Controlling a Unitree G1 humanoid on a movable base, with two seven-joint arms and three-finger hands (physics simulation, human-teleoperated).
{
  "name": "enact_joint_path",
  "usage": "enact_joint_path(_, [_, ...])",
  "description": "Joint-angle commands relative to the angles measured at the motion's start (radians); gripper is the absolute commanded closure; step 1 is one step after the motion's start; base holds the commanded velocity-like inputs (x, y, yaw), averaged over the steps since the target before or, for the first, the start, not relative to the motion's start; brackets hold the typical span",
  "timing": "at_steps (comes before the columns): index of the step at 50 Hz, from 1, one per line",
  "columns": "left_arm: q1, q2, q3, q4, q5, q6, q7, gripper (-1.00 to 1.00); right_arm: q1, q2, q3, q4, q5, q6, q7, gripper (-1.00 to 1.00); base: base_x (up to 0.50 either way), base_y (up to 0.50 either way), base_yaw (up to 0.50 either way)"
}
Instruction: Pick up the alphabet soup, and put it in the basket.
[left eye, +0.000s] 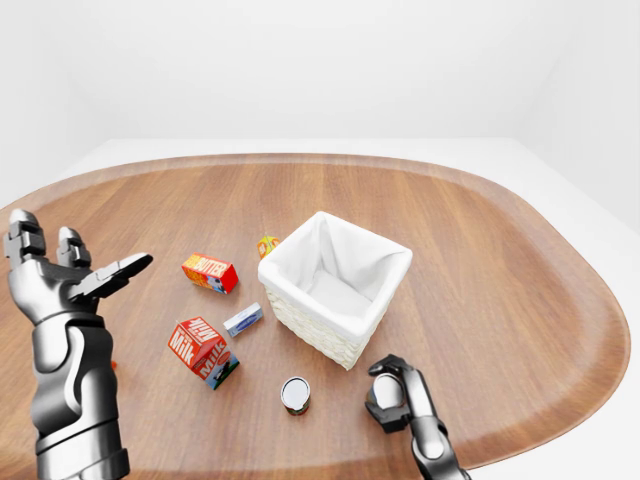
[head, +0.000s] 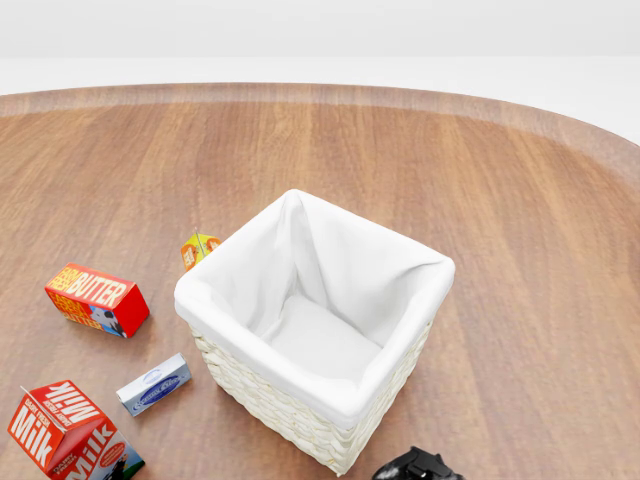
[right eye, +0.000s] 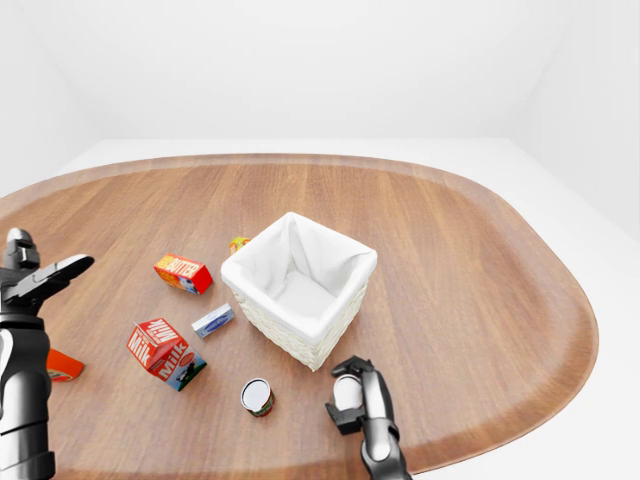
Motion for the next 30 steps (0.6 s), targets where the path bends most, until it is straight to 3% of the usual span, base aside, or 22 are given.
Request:
enact_joint_path(1, [0.006,-0.002,0.012,-0.038,-0.002,0.031,0.007,-1.0,-0.022,-0.008,-0.029,0.118,-0.006,0.0,-0.014,1.0,0.0,0.0,0.0])
enact_joint_path(5, [-0.004,-0.002,0.006,-0.006,0.005,0.011,-0.002,-1.0,-0.009,-0.008,-0.031,0.105,-0.002,0.0,-0.009,1.0,0.0,0.0,0.0])
enact_joint_path(10, [-0.006,-0.001,0.002,0.005,0.006,0.001,-0.003,-1.0,0.022,-0.007,-0.036,0.036,0.015,0.0,0.009,1.0,0.0,0.0,0.0])
enact_joint_path(20, [0.0,-0.002,0.003,-0.008,0.007,0.012,0.004,-1.0,0.123,-0.013,-0.027,-0.209,0.013,0.0,0.039,1.0,0.0,0.0,0.0])
enact_joint_path(28, [-0.005,-0.002,0.0,0.012,0.012,-0.004,-0.003,-1.0,0.171,-0.021,-0.026,-0.359,0.015,0.0,0.045,1.0,0.0,0.0,0.0])
enact_joint_path(30, [-0.002,-0.001,0.002,0.004,0.008,0.001,0.0,-1.0,0.18,-0.023,-0.028,-0.382,0.018,0.0,0.051,1.0,0.0,0.0,0.0])
